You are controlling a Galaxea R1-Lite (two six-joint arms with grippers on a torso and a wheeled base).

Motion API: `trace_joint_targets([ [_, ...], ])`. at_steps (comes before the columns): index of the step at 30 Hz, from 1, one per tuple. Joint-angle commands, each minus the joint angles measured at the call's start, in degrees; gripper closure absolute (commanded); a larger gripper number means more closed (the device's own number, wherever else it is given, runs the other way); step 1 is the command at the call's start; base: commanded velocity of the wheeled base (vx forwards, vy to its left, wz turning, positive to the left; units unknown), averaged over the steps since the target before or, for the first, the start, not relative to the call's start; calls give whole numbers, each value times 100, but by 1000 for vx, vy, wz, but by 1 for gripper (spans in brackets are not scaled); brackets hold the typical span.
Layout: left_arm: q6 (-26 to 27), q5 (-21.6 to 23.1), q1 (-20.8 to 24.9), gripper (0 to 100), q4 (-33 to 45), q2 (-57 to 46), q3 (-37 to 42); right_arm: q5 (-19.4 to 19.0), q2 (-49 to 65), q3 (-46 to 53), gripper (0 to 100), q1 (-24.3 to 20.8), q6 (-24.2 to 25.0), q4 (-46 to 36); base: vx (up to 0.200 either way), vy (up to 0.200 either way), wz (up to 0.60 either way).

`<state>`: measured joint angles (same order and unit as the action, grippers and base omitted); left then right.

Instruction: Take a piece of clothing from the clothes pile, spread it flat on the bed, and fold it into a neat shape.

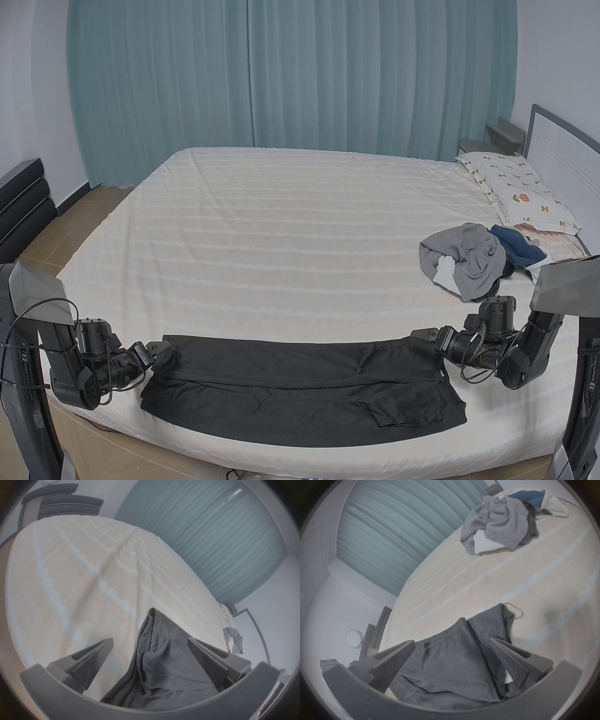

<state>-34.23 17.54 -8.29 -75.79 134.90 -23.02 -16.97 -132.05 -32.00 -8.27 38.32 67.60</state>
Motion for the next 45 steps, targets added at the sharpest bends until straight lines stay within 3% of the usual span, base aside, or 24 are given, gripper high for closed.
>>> trace_joint_targets([
  [1, -180, 12, -6, 0, 38, 1, -203, -17, -480, -219, 0, -44, -35, -1, 0, 0, 0],
  [5, -180, 12, 3, 0, 38, 10, -203, -43, -550, -157, 0, -70, -105, -10, 0, 0, 0],
  [6, -180, 12, 3, 0, 38, 10, -203, -52, -550, -157, 100, -70, -123, -10, 0, 0, 0],
  [12, -180, -5, 12, 0, 47, 36, -195, -35, -471, 221, 100, 0, -421, 96, 0, 0, 0],
  [18, -180, -23, 29, 0, 47, 45, -195, -35, -436, 660, 100, 62, -421, 676, 0, 0, 0],
  [26, -180, -32, 47, 0, 47, 36, -344, -35, -480, 722, 100, 106, -430, 702, 0, 0, 0],
  [27, -180, -32, 56, 0, 55, 27, -379, -43, -497, 704, 0, 106, -430, 702, 0, 0, 0],
  [35, -180, -40, 135, 0, 64, 1, -528, -43, -365, 695, 0, 167, -272, 878, 0, 0, 0],
  [41, -180, -401, 363, 0, 363, 159, -1144, -52, -357, 475, 0, 343, 475, 940, 0, 0, 0],
  [45, -180, -497, 460, 0, 671, 238, -1399, -52, -409, 431, 0, 361, 502, 948, 0, 0, 0],
])
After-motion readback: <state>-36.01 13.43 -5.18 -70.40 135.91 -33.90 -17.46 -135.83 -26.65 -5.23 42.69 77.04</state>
